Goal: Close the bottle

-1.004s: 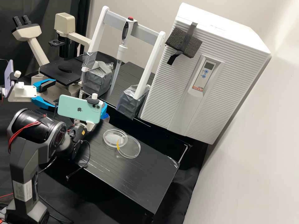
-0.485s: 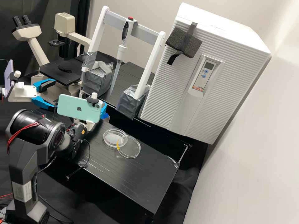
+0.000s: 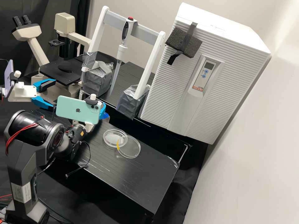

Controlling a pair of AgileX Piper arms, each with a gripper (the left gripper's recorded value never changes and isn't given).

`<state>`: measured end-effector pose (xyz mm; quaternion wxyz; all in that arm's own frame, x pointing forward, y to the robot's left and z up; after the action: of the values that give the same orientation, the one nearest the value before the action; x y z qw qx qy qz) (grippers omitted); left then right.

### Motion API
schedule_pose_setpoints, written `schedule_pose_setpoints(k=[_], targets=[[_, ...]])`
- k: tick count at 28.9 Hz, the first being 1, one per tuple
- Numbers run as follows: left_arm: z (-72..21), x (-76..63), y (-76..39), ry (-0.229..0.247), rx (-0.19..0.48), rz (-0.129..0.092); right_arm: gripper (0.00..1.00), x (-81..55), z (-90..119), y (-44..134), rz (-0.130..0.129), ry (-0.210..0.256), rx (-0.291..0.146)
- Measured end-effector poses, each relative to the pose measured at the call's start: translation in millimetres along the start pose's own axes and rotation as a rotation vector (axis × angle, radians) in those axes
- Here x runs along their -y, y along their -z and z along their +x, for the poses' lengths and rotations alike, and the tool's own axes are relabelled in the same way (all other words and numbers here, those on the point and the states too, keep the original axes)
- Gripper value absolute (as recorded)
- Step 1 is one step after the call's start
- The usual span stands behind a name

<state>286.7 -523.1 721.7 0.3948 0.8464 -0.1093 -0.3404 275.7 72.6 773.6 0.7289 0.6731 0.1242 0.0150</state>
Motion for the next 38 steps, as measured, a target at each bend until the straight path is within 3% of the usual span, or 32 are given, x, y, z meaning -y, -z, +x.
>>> schedule_pose_setpoints(k=[28,38], targets=[[0.0,0.0,0.0,0.0,0.0,0.0,0.0,-1.0,-4.5,-8.0,-0.004,0.002,0.022],[-2.4,2.7,-1.1,0.006,0.001,-0.006,0.0,-1.3,0.2,-0.4,-0.002,-0.003,-0.006]])
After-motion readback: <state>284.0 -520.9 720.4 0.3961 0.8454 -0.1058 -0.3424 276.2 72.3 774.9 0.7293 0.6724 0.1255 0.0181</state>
